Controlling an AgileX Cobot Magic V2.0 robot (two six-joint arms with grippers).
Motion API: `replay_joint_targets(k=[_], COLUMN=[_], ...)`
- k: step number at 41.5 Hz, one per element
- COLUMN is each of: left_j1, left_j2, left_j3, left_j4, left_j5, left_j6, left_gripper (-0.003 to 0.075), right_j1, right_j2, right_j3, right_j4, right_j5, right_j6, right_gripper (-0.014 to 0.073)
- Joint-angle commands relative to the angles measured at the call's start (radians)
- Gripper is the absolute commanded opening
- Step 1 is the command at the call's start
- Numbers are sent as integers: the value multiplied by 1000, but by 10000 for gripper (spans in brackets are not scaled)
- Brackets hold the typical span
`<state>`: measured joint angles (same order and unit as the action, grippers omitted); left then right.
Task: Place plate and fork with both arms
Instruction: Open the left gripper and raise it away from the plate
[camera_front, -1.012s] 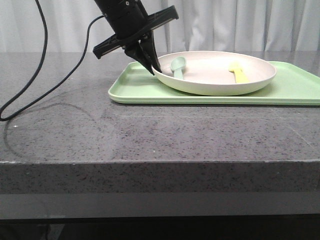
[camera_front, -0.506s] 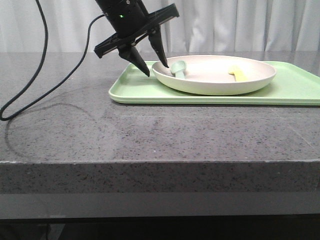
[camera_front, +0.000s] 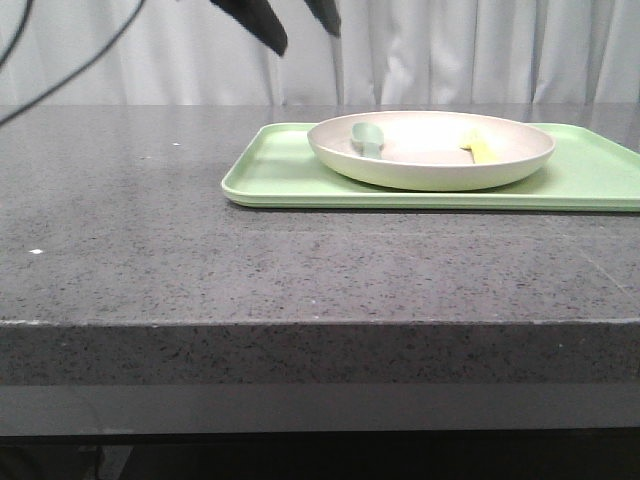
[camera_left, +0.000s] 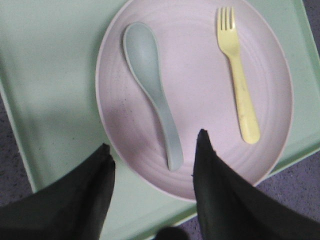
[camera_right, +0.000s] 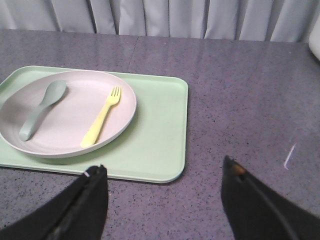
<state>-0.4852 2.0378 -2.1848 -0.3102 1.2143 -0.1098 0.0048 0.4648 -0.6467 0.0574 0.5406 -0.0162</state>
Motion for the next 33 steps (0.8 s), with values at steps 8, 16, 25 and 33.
replay_joint_targets(k=[8,16,25,33], left_j1=[-31,1,59,137], left_j2=[-306,-514,-762,-1006], left_j3=[236,491,755,1021], left_j4=[35,61,59,59], left_j5=[-136,-223,-247,-299], left_j6=[81,120,194,219], left_gripper=[358,358,358,358], right_j1=[-4,-4,-4,-4], right_j2=[13,13,13,13], right_j3=[-33,-33,-33,-33], right_j4=[-10,-10,-10,-10], right_j5=[-76,-76,-76,-76], right_j6=[-5,-5,-5,-5], right_gripper=[508,508,508,508])
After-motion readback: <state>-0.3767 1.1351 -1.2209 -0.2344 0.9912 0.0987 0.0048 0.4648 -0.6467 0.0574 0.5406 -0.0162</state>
